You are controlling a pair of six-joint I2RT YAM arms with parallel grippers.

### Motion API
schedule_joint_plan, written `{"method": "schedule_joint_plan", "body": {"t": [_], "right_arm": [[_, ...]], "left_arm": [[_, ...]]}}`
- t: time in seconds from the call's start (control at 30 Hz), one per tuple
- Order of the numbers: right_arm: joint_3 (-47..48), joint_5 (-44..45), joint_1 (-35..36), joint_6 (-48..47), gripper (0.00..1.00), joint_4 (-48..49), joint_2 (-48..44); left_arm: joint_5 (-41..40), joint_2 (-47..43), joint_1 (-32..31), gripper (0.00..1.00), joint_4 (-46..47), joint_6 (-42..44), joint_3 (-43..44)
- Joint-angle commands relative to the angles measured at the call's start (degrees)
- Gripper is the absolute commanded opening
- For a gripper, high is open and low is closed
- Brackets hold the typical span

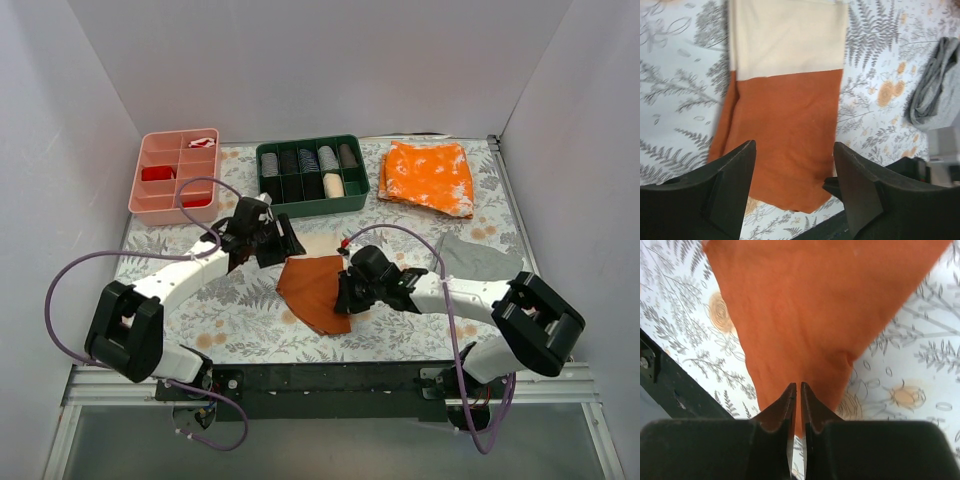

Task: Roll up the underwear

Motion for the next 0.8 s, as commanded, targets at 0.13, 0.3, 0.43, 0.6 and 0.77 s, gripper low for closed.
{"method": "schedule_joint_plan", "body": {"t": [0.13,0.3,0.43,0.6,0.77], "right_arm": [[-6.3,5.3,1.7,6.4,0.12,0.2,-8.5],[-8.5,7.3,2.0,8.2,0.11,0.8,-12.3],[-8.1,6.0,2.2,7.7,0.11,1.8,-11.6],[-6.1,4.7,3.3,6.5,0.11,2.4,-8.1],[-5.3,4.5,4.1,6.2,0.1,1.3,-5.0]], "left_arm": [[11.6,13.1,-1.2,0.61,2.9,2.6,13.4],[16.4,21.3,-2.7,0.58,2.9,3.3,20.3],[18.3,26.1,-3.4,0.57,3.6,3.8,22.6],[18.5,30.0,-4.0,0.55,4.5,4.6,24.1],[16.7,30.9,-4.2,0.54,5.9,4.7,23.6]]}}
